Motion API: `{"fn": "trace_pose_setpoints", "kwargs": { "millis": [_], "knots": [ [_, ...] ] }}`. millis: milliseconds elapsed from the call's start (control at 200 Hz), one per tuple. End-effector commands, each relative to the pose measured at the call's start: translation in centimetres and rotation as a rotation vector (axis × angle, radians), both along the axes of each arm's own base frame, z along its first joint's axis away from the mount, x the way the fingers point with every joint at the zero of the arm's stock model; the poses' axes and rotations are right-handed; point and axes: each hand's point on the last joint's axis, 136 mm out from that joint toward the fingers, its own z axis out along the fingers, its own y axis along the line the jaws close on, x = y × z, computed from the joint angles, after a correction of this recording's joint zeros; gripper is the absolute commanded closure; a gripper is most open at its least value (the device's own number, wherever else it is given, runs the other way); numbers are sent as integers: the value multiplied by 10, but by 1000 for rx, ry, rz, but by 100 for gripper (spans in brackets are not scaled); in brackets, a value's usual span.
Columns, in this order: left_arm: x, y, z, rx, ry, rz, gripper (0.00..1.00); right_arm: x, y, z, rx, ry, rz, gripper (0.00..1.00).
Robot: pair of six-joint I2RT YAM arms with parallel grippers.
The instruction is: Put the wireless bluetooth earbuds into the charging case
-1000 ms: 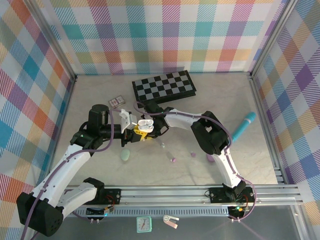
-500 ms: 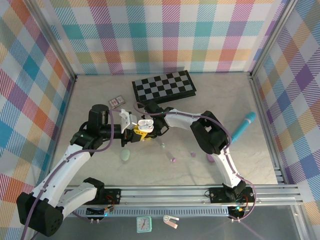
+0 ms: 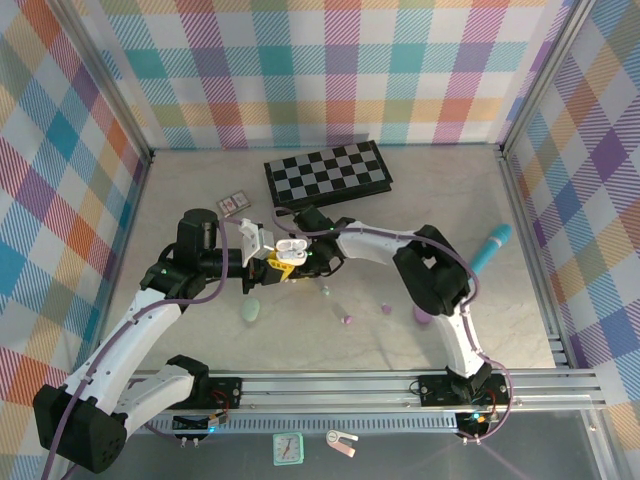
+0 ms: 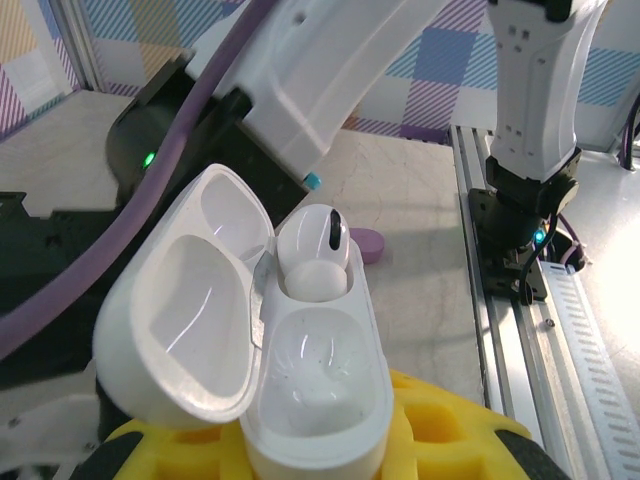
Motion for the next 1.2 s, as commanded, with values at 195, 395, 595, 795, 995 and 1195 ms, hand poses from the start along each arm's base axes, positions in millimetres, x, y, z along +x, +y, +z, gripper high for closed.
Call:
{"fn": "trace_pose_setpoints", "kwargs": {
  "millis": [195, 395, 595, 795, 995, 1195],
  "knots": [
    [1, -1, -2, -4, 6, -16, 92, 43, -79, 61, -44, -286, -130, 80],
    [10, -3, -14, 13, 43, -1, 92, 53, -120, 111, -81, -483, -142, 81],
    [20, -2, -30, 51, 79, 32, 92, 39, -124, 164, -72, -635, -23, 80],
    [25, -3, -41, 70, 117, 38, 92, 22, -112, 202, -129, -831, 111, 82],
    [26, -3, -46, 80, 133, 38, 93, 7, -93, 232, -82, -964, 189, 82],
    [22, -3, -45, 70, 132, 22, 93, -9, -73, 252, -38, -1057, 289, 82]
  ]
}}
